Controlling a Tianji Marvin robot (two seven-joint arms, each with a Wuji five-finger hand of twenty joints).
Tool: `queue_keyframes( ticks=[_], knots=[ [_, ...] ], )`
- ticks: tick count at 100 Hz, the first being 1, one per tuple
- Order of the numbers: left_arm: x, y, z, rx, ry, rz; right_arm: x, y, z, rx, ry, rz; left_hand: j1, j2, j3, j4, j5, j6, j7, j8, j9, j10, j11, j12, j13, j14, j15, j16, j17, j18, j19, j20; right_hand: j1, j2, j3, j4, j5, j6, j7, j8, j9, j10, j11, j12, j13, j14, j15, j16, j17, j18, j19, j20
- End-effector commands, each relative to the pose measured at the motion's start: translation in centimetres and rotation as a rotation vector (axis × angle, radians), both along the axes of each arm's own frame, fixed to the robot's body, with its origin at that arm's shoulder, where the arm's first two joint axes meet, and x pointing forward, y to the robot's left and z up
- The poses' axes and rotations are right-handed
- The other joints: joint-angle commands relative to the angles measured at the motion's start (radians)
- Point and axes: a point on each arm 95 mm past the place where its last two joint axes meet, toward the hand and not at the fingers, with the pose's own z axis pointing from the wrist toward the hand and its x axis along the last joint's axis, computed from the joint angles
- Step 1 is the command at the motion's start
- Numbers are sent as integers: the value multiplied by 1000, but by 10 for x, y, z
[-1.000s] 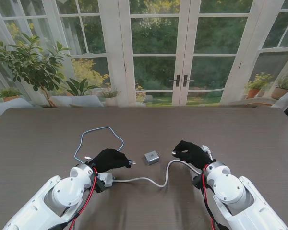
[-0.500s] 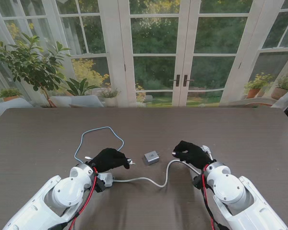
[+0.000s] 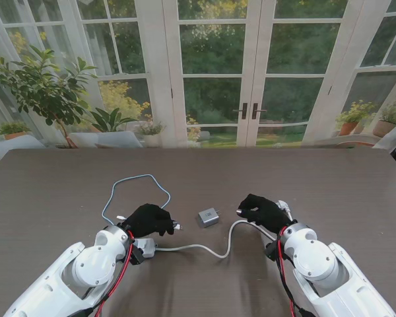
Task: Set up the charging station
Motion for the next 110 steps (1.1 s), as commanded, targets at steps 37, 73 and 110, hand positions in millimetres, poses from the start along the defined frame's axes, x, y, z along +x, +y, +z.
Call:
queue_keyframes(
  ticks=[37,73,110],
  knots=[
    [-5,0,1,-2,61,-62,-2,4,-3,5,19,16,302,-30,-69,-45,-97,57,51,-3,-106,45,-61,159,-171,206,-542,48,-364,330,-202,-61,-33,21,-12,9,14,7,-424,-9,14,1,-13,-3,38,-6,8,-760,4,-3,-24,10],
    [-6,-1,1,-23,84,-87,-2,4,-3,6,18,15,398,48,-157,-19,-114,56,59,108,-114,62,0,147,-174,210,-490,76,-391,320,-234,-16,-32,20,-10,9,14,9,-424,-9,15,2,-13,-3,38,-5,8,-760,4,-2,-24,10],
    [-8,3,2,-68,118,-83,-2,4,-2,4,6,19,334,37,-97,-46,-108,73,165,150,-72,103,88,114,-128,256,-334,140,-342,316,-148,5,-32,19,-9,9,19,10,-423,-9,17,3,-12,-2,39,-6,9,-760,5,-1,-24,10]
  ],
)
